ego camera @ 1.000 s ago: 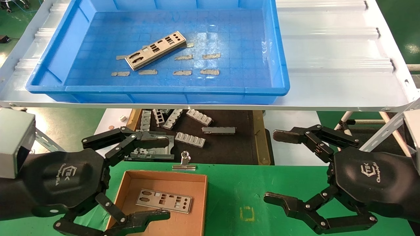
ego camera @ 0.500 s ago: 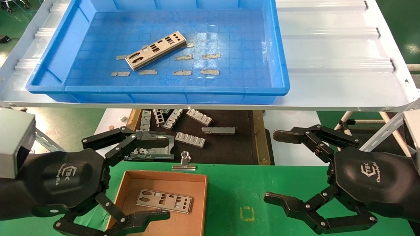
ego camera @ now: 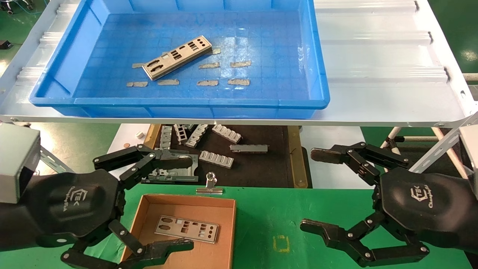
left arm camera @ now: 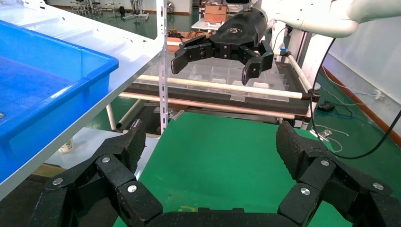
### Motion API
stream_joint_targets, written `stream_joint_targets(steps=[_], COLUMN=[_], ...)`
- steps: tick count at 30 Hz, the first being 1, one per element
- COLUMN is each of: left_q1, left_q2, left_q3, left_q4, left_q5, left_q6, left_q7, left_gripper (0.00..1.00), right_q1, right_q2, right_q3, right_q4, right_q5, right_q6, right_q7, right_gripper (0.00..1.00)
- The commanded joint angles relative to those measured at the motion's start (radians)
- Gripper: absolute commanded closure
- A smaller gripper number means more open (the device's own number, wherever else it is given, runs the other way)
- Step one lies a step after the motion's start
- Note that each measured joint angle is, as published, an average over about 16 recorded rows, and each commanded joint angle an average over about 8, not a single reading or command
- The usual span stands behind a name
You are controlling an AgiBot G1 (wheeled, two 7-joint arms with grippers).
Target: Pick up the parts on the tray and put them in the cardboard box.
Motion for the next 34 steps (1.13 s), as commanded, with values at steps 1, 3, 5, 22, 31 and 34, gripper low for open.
stream_joint_targets(steps=[1,3,5,22,31,34], left_q1=[0.0,0.0,0.0,0.0,0.0,0.0], left_q2=[0.0,0.0,0.0,0.0,0.0,0.0], left_q3=[0.0,0.0,0.0,0.0,0.0,0.0], left_q4=[0.0,0.0,0.0,0.0,0.0,0.0], left_q5=[0.0,0.0,0.0,0.0,0.0,0.0], left_q6=[0.0,0.0,0.0,0.0,0.0,0.0], left_q7=[0.0,0.0,0.0,0.0,0.0,0.0], left_gripper=[0.0,0.0,0.0,0.0,0.0,0.0], right_q1=[0.0,0.0,0.0,0.0,0.0,0.0], right_q2=[0.0,0.0,0.0,0.0,0.0,0.0], right_q3=[0.0,0.0,0.0,0.0,0.0,0.0], right_q4=[0.0,0.0,0.0,0.0,0.0,0.0], right_q5=[0.0,0.0,0.0,0.0,0.0,0.0], right_q6=[0.0,0.0,0.0,0.0,0.0,0.0], right_q7=[0.0,0.0,0.0,0.0,0.0,0.0], right_gripper=[0.0,0.0,0.0,0.0,0.0,0.0])
